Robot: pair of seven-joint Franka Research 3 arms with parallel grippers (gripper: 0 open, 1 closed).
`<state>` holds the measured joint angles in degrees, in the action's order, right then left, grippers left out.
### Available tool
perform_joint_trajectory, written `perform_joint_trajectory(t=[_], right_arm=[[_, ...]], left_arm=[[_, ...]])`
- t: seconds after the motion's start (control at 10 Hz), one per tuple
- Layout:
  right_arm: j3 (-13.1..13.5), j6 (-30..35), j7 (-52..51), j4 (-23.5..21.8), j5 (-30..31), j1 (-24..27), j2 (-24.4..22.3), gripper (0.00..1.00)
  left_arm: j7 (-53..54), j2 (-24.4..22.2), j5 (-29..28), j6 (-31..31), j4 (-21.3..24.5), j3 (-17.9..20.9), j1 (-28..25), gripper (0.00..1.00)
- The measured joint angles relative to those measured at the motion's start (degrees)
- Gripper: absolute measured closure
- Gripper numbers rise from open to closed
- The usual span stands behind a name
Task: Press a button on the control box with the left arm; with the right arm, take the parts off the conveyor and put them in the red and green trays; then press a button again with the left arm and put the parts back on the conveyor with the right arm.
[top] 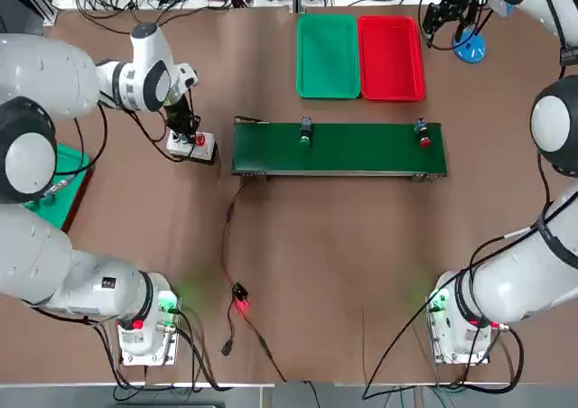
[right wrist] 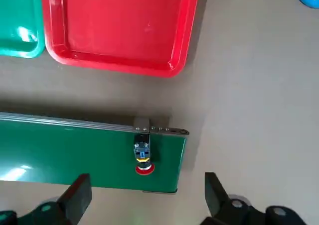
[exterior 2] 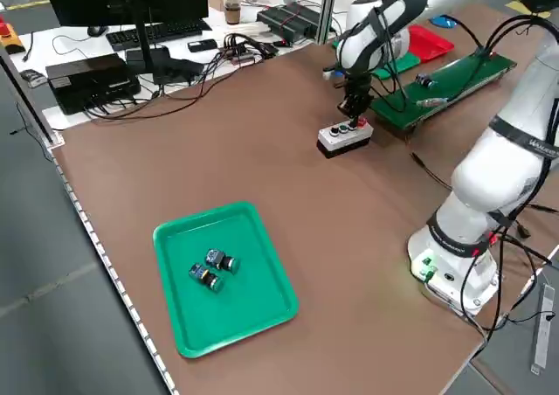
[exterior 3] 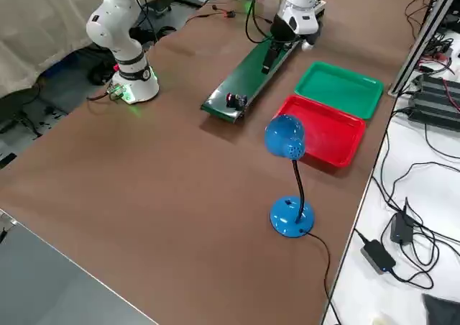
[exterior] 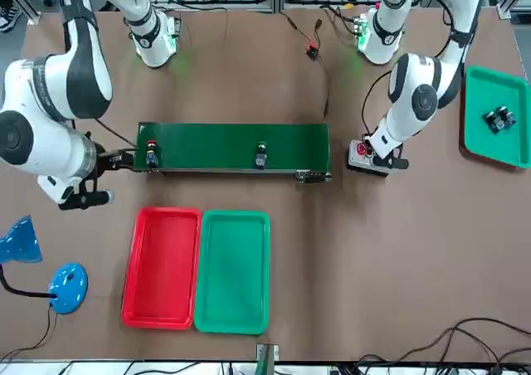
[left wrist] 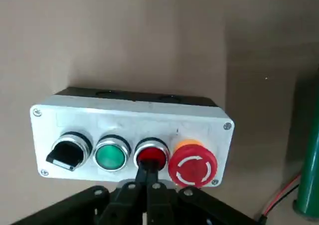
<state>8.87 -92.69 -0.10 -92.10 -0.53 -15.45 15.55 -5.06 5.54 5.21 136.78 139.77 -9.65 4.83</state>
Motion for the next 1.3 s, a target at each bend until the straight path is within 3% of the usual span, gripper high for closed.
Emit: perform_joint_trajectory(t=[0.8, 1.0, 1.3], right_arm=[[0.0, 0.0, 0.0, -0.3, 0.0, 0.0, 0.0, 0.00], [0.0, -2.4, 0.0, -2.9, 0.0, 0.0, 0.0, 0.00], [-0.1, -6.1, 0.0, -6.5, 0.0, -0.9, -0.2, 0.00]], left_arm=[[0.0, 0.0, 0.0, -2.3, -1.7, 0.0, -0.2, 0.96], [0.0, -0.8, 0.0, -8.1, -6.3, 0.2, -0.4, 0.93], [0.0, -2.4, 0.0, -12.5, -15.8, 1.0, -1.5, 0.78]])
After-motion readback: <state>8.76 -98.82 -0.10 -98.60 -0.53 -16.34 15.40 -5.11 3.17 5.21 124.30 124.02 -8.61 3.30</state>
